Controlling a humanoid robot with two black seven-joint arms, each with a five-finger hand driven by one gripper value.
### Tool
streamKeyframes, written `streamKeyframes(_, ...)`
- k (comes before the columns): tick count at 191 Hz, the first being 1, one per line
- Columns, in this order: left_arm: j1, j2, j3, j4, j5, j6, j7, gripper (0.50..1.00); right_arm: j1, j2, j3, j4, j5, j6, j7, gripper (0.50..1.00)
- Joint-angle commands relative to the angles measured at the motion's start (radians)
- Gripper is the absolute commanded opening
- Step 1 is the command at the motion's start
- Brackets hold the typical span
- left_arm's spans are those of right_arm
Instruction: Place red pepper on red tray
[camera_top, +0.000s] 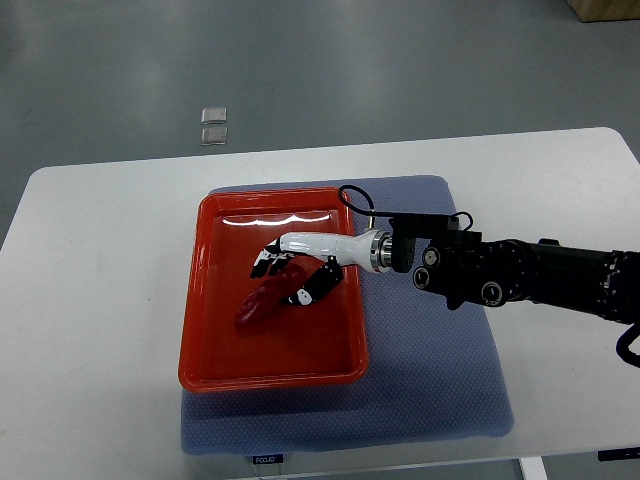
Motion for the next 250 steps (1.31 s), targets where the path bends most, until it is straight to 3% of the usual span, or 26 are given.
streamKeyframes(1,0.000,0.000,0.000,0.000,0.000,0.001,0.000,1.000,0.006,-0.006,0.006,0.001,0.005,0.004,0.000,0.791)
streamKeyframes(40,0.000,0.000,0.000,0.000,0.000,0.000,0.000,1.000,0.048,-0.057,0.102,0.003,0.029,0.013,0.000,0.815)
streamKeyframes(82,0.000,0.000,0.000,0.000,0.000,0.000,0.000,1.000,0.028,-0.144,0.431,0.001,0.109,0.111,-0.014,0.823)
streamKeyframes(113,0.000,0.000,0.000,-0.002,0.000,0.000,0.000,1.000,-0.087,-0.149,0.653,-0.008,0.284,0.106,-0.025,0.829)
streamKeyframes(133,0.000,0.000,0.000,-0.005,0.000,0.000,0.000,1.000,-0.178,-0.133,0.800,-0.016,0.456,0.106,-0.035,0.907)
streamKeyframes(154,0.000,0.000,0.000,-0.006,0.002,0.000,0.000,1.000,-0.264,-0.130,0.902,-0.016,0.614,0.110,-0.035,0.915)
streamKeyframes(193,0.000,0.000,0.000,-0.008,0.002,0.000,0.000,1.000,-0.377,-0.063,0.938,-0.016,0.761,0.145,-0.028,0.917)
streamKeyframes(250,0.000,0.000,0.000,-0.006,0.000,0.000,0.000,1.000,-0.417,-0.046,0.937,-0.019,0.772,0.148,-0.023,0.917)
